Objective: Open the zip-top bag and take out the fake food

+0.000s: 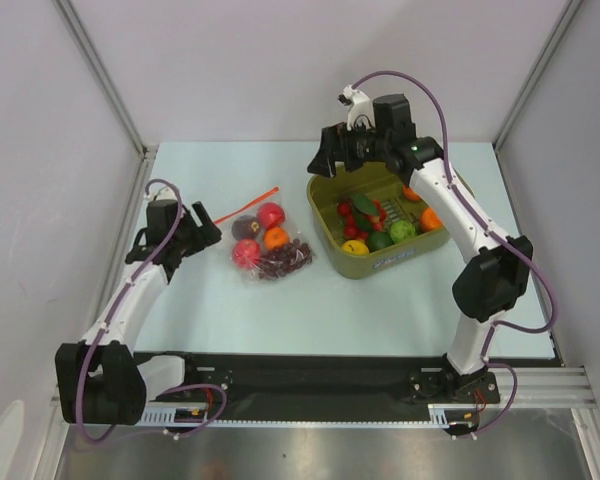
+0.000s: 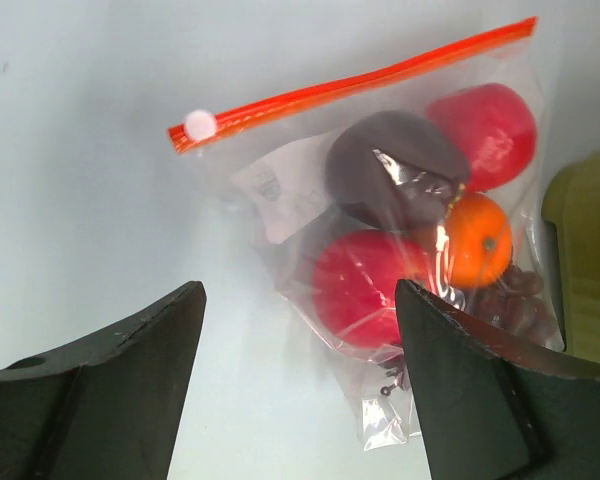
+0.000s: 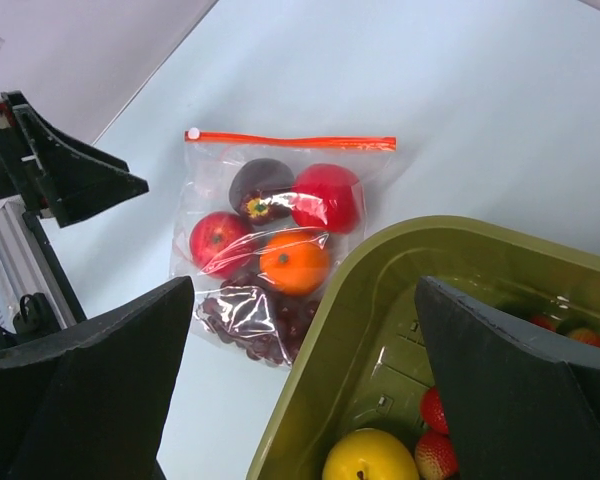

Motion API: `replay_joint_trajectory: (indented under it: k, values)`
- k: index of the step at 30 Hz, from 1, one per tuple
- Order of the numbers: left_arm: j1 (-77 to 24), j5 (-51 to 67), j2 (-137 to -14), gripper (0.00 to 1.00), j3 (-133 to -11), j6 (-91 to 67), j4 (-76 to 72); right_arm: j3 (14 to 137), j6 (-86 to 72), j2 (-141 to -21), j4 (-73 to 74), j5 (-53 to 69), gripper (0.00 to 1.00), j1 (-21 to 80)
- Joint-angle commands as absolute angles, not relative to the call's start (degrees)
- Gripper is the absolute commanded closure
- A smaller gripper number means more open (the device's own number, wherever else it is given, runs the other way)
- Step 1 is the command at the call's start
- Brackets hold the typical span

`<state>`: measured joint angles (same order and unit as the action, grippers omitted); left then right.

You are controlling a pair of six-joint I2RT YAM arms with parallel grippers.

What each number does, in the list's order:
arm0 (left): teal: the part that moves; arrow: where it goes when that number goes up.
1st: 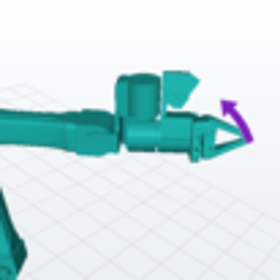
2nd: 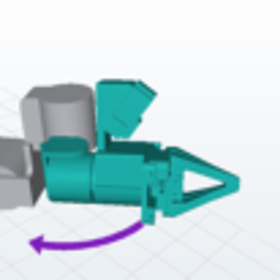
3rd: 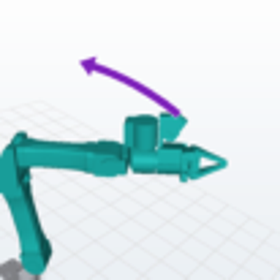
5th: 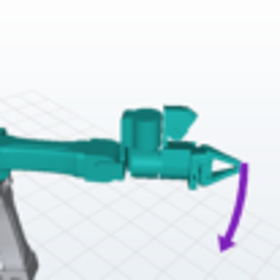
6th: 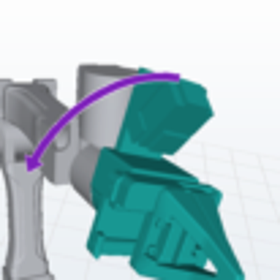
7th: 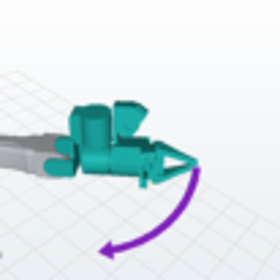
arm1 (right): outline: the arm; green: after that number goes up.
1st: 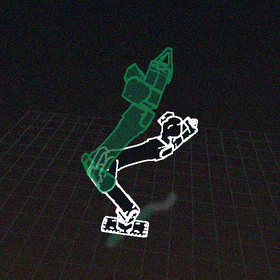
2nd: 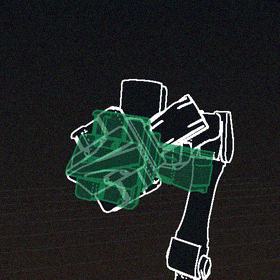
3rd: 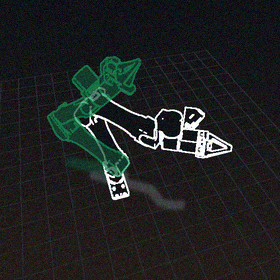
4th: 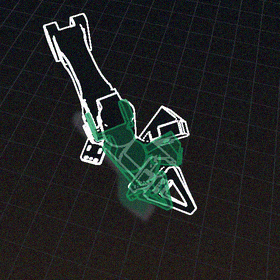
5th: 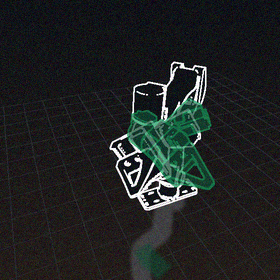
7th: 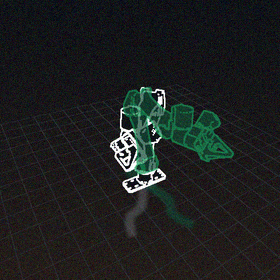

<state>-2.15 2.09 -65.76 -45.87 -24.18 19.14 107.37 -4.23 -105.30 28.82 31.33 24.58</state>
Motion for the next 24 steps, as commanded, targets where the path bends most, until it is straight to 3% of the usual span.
replay_joint_trajectory:
  k: [1, 20, 23, 24]
  values:
    - [-0.4, 1.6, -64.6, 0.18, -42.8, -31.1, 16.3, 107.4, -3.0, -100.7, 28.7, 30.6, 0.0, 24.6]
    - [3.3, 6.1, -76.6, 0.18, -36.9, -36.7, -5.5, 102.7, -3.6, -96.4, 30.8, 30.0, 0.0, 25.4]
    - [3.7, 7.6, -79.4, 0.21, -36.7, -37.7, -9.3, 102.5, -3.3, -96.0, 31.6, 29.3, 0.0, 25.6]
    - [3.8, 8.3, -80.1, 0.29, -37.0, -38.1, -10.1, 102.4, -3.0, -95.9, 31.8, 29.1, 0.0, 25.6]
